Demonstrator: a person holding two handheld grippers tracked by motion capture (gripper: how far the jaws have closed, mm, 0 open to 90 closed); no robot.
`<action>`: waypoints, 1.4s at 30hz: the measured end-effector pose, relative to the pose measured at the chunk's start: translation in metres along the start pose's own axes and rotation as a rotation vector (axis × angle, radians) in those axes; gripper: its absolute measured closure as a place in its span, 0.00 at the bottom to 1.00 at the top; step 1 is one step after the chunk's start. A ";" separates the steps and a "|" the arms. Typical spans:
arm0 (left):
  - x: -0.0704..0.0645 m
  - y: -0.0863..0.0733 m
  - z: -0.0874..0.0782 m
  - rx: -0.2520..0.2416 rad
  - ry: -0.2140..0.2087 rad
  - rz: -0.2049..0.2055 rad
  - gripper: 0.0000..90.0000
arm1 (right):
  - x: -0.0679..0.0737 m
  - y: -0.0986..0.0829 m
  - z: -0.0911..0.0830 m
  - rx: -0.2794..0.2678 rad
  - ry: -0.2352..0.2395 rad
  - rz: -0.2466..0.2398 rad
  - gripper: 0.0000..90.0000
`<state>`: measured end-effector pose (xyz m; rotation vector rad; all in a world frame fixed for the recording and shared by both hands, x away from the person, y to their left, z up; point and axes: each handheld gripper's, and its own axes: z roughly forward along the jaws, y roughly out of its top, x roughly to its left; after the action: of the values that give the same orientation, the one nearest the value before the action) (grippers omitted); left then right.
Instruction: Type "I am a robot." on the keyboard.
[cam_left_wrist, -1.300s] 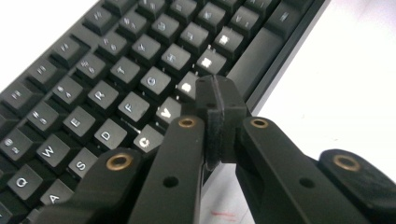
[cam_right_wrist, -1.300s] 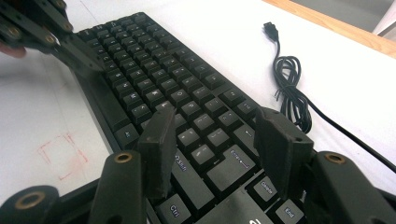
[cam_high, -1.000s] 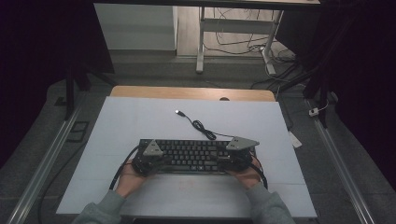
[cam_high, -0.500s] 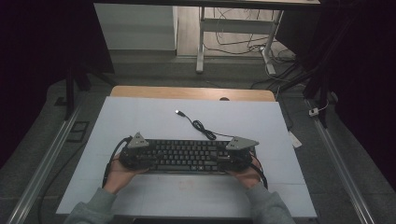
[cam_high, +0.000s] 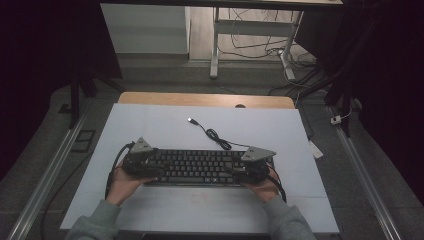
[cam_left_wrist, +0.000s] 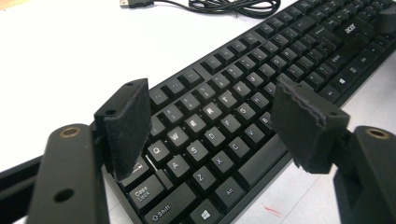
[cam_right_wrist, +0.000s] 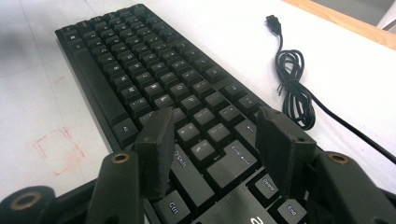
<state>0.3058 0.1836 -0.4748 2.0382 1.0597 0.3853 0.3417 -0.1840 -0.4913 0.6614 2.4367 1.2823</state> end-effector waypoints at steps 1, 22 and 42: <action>0.001 0.000 0.000 0.002 0.000 -0.002 0.30 | 0.000 0.000 0.000 -0.003 0.000 -0.002 0.53; 0.009 -0.002 0.018 0.107 0.006 0.061 0.62 | 0.000 -0.001 0.001 0.007 -0.001 -0.001 0.53; 0.018 -0.015 0.034 0.232 0.039 0.057 0.99 | 0.000 -0.001 0.002 0.013 -0.004 -0.007 0.52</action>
<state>0.3277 0.1860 -0.5094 2.2788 1.1155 0.3459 0.3427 -0.1833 -0.4927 0.6575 2.4435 1.2621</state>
